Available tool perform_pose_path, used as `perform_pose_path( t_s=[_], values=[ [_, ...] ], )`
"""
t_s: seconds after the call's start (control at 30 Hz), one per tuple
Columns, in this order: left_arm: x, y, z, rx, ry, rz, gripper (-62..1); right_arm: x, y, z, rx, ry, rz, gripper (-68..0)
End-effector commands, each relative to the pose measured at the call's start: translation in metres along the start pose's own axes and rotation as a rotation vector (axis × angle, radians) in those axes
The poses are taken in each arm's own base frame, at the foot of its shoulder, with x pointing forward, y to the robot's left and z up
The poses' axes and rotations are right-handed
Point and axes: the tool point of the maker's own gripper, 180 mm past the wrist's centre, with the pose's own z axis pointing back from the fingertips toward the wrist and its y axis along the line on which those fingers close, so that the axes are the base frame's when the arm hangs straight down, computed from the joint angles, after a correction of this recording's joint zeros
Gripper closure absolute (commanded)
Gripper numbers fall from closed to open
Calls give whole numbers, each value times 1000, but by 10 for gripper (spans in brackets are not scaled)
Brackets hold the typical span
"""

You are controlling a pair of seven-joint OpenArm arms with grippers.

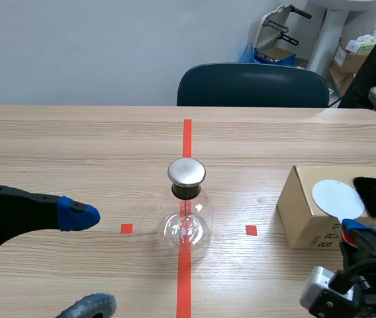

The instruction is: Do the electroscope experiment

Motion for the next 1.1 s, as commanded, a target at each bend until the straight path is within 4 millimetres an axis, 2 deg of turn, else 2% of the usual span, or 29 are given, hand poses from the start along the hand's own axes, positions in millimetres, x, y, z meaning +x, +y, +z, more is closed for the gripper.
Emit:
perform_pose_path(
  t_s=[0.0, 0.9, 0.97, 1.07],
  values=[
    [11, -5, -3, -12, -45, 10, -450, -4, -9, -5, -25, -1, 18, -7],
    [5, -5, -3, -10, -16, 13, -450, -4, -10, -4, -28, 0, 22, -7],
    [5, -5, -3, -10, -15, 13, -450, -4, -13, -5, -45, 1, 25, -7],
    [5, -4, -3, -6, -14, 10, -450, 0, -28, -6, -105, -16, 41, -8]
  ],
)
